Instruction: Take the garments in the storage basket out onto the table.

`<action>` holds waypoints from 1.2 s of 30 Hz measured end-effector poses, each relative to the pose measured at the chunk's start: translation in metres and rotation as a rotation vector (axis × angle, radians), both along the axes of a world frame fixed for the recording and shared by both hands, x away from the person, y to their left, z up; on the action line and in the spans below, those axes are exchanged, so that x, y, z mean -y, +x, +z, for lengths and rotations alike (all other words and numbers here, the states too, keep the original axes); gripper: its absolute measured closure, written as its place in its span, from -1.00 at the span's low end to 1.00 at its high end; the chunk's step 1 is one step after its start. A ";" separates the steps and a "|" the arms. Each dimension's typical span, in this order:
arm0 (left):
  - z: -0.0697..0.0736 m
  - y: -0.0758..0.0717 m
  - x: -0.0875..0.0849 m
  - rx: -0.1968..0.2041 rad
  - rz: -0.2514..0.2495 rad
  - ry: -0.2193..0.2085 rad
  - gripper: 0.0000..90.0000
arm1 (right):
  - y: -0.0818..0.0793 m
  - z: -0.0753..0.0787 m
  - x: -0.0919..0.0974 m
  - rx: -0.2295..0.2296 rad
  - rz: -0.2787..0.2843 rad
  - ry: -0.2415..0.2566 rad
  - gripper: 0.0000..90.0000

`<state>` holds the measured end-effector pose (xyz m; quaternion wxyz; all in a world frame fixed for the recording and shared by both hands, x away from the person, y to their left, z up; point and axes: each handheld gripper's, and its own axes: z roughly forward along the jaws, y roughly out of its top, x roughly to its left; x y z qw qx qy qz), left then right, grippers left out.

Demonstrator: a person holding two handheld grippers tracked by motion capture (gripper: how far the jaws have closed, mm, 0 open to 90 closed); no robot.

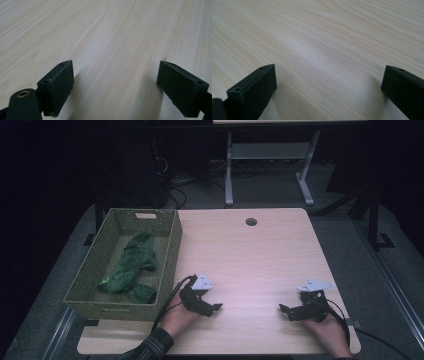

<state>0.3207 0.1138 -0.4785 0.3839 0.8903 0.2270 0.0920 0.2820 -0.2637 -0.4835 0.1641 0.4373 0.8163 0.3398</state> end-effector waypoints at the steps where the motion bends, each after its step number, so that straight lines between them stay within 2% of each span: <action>1: 0.000 0.000 -0.001 0.003 0.004 0.005 -0.68 | 0.000 0.000 0.000 0.000 0.000 0.000 -1.00; 9: 0.001 0.003 0.002 0.002 0.012 0.014 -0.69 | 0.000 0.000 0.000 0.000 0.001 0.000 -1.00; 18: 0.000 0.005 0.003 -0.004 0.023 0.000 -0.70 | 0.000 0.000 0.000 -0.003 0.004 0.001 -1.00; 23: 0.003 0.008 0.003 -0.004 0.029 0.021 -0.70 | 0.000 0.000 0.000 -0.003 0.004 0.001 -1.00; 25: 0.003 0.009 0.001 -0.012 0.036 0.013 -0.70 | 0.001 0.000 0.000 -0.003 0.004 0.003 -1.00; 30: 0.007 0.009 0.000 -0.025 0.036 0.007 -0.70 | 0.001 0.000 0.000 -0.003 0.006 0.004 -1.00; 36: 0.021 0.008 -0.003 -0.037 0.049 -0.013 -0.70 | 0.001 0.000 0.000 -0.004 0.006 0.004 -1.00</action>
